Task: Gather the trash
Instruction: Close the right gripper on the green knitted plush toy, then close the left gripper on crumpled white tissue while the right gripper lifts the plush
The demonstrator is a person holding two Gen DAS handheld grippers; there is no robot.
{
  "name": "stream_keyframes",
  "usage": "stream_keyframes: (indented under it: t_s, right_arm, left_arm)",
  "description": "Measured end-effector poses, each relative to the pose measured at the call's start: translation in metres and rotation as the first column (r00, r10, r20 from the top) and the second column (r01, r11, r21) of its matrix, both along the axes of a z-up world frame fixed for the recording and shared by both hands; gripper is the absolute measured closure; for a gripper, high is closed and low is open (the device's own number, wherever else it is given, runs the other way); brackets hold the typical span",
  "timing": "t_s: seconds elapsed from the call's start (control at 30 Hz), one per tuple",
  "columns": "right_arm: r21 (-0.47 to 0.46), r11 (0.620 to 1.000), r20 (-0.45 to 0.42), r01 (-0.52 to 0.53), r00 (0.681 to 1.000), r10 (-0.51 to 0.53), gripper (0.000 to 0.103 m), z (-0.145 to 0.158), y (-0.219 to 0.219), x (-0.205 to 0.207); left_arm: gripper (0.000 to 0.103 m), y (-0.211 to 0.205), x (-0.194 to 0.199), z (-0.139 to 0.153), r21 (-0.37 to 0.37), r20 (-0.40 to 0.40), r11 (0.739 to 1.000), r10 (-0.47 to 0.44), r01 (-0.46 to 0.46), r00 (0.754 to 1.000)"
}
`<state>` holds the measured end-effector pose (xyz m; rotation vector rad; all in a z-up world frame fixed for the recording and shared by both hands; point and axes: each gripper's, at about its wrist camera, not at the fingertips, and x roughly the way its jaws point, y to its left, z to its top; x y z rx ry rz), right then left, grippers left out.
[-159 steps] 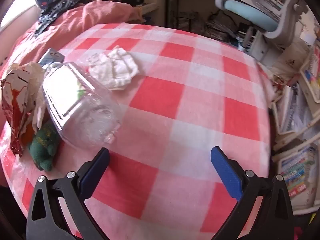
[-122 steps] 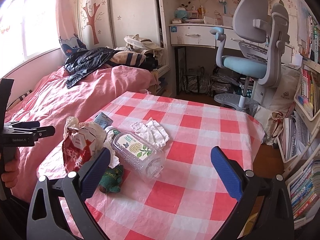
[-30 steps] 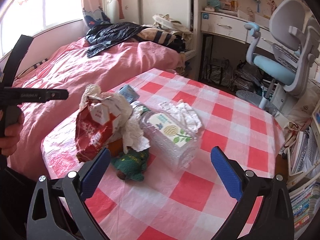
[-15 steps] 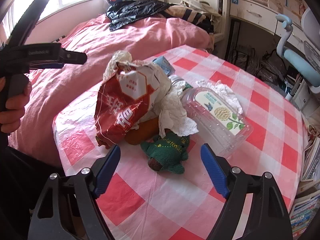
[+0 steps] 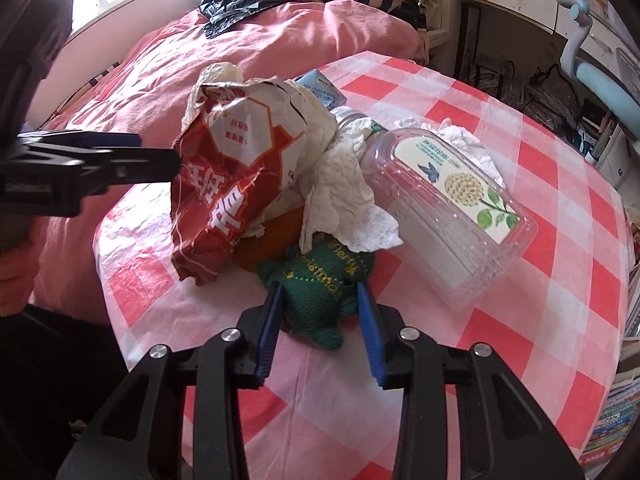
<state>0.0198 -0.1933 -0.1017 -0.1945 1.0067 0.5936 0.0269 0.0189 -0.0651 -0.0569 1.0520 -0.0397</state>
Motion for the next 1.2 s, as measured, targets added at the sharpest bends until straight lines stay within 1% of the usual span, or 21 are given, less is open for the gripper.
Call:
stream_keyframes:
  t_s: [0.1, 0.17, 0.23, 0.3, 0.37, 0.47, 0.53, 0.6, 0.67, 0.73, 0.83, 0.9, 0.93, 0.97, 1.0, 1.03, 1.07, 1.1, 1.13, 1.17, 1.2]
  right_arm:
    - [-0.021, 1.0, -0.01, -0.021, 1.0, 0.021, 0.067, 0.0, -0.005, -0.007]
    - [-0.027, 0.999, -0.017, -0.028, 0.999, 0.027, 0.068, 0.0, -0.009, -0.01]
    - [-0.035, 0.999, -0.02, -0.03, 0.999, 0.029, 0.069, 0.001, -0.014, -0.011]
    - [-0.042, 0.999, -0.023, -0.032, 0.999, 0.031, 0.069, 0.001, -0.018, -0.014]
    - [-0.045, 0.998, -0.028, -0.036, 0.999, 0.035, 0.069, 0.0, -0.02, -0.015]
    - [-0.04, 0.998, -0.028, -0.047, 0.999, 0.046, 0.068, -0.001, -0.023, -0.017]
    - [-0.034, 0.998, -0.034, -0.053, 0.998, 0.052, 0.067, -0.002, -0.025, -0.017]
    - [-0.026, 0.998, -0.039, -0.058, 0.998, 0.057, 0.067, -0.003, -0.027, -0.015]
    - [-0.018, 0.998, -0.043, -0.063, 0.997, 0.062, 0.066, -0.003, -0.028, -0.014]
    - [-0.018, 0.998, -0.046, -0.068, 0.997, 0.067, 0.064, -0.004, -0.028, -0.014]
    - [-0.021, 0.996, -0.055, -0.085, 0.995, 0.084, 0.063, -0.006, -0.026, -0.016]
    - [-0.025, 0.995, -0.05, -0.092, 0.995, 0.091, 0.063, -0.007, -0.024, -0.016]
    - [-0.024, 0.995, -0.049, -0.094, 0.995, 0.092, 0.066, -0.007, -0.024, -0.017]
    - [-0.02, 0.995, -0.049, -0.097, 0.994, 0.096, 0.068, -0.007, -0.023, -0.017]
    - [-0.02, 0.995, -0.044, -0.099, 0.994, 0.098, 0.07, -0.006, -0.023, -0.018]
    - [-0.019, 0.995, -0.037, -0.101, 0.994, 0.1, 0.072, -0.005, -0.023, -0.018]
    - [-0.018, 0.995, -0.031, -0.1, 0.995, 0.1, 0.074, -0.004, -0.023, -0.018]
    - [-0.017, 0.995, -0.023, -0.097, 0.995, 0.097, 0.075, -0.003, -0.022, -0.018]
    - [-0.016, 0.996, -0.016, -0.093, 0.996, 0.093, 0.075, -0.001, -0.023, -0.018]
    - [-0.011, 0.996, -0.011, -0.089, 0.996, 0.089, 0.075, 0.0, -0.023, -0.017]
    - [-0.006, 0.996, -0.01, -0.086, 0.996, 0.086, 0.075, 0.001, -0.023, -0.016]
  left_arm:
    - [0.024, -0.007, 0.001, -0.003, -0.043, 0.005, 0.999, -0.025, 0.025, 1.0]
    - [0.033, -0.013, 0.001, -0.005, -0.077, -0.005, 0.995, -0.066, 0.066, 0.998]
    - [0.042, -0.018, 0.0, -0.007, -0.148, -0.017, 0.981, -0.132, 0.129, 0.991]
    - [0.044, -0.018, -0.003, -0.001, -0.199, 0.002, 0.964, -0.177, 0.174, 0.984]
    - [0.045, -0.007, -0.005, 0.012, -0.193, 0.053, 0.969, -0.147, 0.155, 0.988]
    - [0.045, 0.022, -0.003, 0.023, -0.186, 0.092, 0.981, -0.042, 0.058, 0.995]
    - [0.045, 0.033, 0.002, 0.021, -0.164, 0.078, 0.986, 0.018, -0.005, 0.997]
    - [0.045, 0.037, 0.01, 0.014, -0.17, 0.055, 0.984, 0.06, -0.05, 0.997]
    - [0.045, 0.035, 0.015, 0.011, -0.152, 0.065, 0.986, 0.078, -0.067, 0.995]
    - [0.045, 0.027, 0.019, 0.012, -0.122, 0.089, 0.991, 0.064, -0.053, 0.994]
    - [0.037, 0.018, 0.026, 0.012, -0.085, 0.118, 0.996, 0.041, -0.031, 0.992]
    - [0.037, 0.016, 0.033, 0.011, -0.062, 0.13, 0.997, 0.046, -0.038, 0.991]
    - [0.041, 0.016, 0.035, 0.01, -0.071, 0.13, 0.997, 0.05, -0.041, 0.99]
    - [0.06, 0.018, 0.038, 0.01, -0.099, 0.121, 0.994, 0.048, -0.036, 0.991]
    - [0.071, 0.019, 0.04, 0.009, -0.126, 0.105, 0.991, 0.046, -0.032, 0.993]
    - [0.085, 0.021, 0.04, 0.008, -0.157, 0.092, 0.987, 0.038, -0.023, 0.995]
    - [0.088, 0.022, 0.04, 0.009, -0.179, 0.092, 0.984, 0.033, -0.016, 0.995]
    - [0.091, 0.023, 0.038, 0.012, -0.18, 0.103, 0.984, 0.032, -0.013, 0.994]
    - [0.096, 0.024, 0.036, 0.015, -0.179, 0.112, 0.984, 0.033, -0.012, 0.993]
    - [0.099, 0.027, 0.035, 0.019, -0.191, 0.122, 0.982, 0.038, -0.014, 0.992]
    - [0.099, 0.03, 0.033, 0.022, -0.207, 0.131, 0.978, 0.045, -0.017, 0.99]
